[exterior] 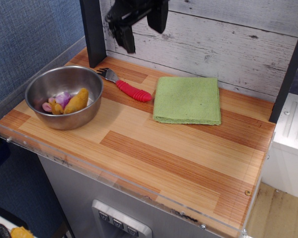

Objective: Take the vegetables from the pot and place it on the right top of the table.

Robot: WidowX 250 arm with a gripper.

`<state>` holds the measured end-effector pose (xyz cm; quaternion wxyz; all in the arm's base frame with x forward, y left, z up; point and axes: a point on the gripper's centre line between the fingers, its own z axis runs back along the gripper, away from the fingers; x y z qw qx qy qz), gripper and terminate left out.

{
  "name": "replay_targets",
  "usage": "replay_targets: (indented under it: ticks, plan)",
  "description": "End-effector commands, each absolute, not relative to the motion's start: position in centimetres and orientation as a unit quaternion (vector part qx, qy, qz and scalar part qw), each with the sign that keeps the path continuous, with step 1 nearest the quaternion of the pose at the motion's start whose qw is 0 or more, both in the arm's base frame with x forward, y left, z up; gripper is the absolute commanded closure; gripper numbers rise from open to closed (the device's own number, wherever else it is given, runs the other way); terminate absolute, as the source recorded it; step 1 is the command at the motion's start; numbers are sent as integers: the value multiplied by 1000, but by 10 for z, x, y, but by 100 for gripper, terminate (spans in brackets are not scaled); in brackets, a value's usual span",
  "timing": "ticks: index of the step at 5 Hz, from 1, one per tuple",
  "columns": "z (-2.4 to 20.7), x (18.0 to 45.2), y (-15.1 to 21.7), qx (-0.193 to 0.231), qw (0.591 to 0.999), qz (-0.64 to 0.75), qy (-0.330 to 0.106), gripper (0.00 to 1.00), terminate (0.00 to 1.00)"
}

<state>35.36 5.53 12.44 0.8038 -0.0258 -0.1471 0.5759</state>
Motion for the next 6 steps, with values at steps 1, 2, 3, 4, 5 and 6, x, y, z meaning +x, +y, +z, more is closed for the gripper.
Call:
replay_targets:
  ticks: [1,2,3,4,5,6]
  plan:
    - [126,346,79,-22,761,632,-147,0,0]
    - [128,334,96,-16,731,668,-142,0,0]
    - [135,321,113,-15,693,707,-140,0,0]
    - [127,308,125,-8,676,726,-128,0,0]
    - [121,293,134,0,660,742,-119,0,0]
    - [113,283,140,8,653,749,-111,0,0]
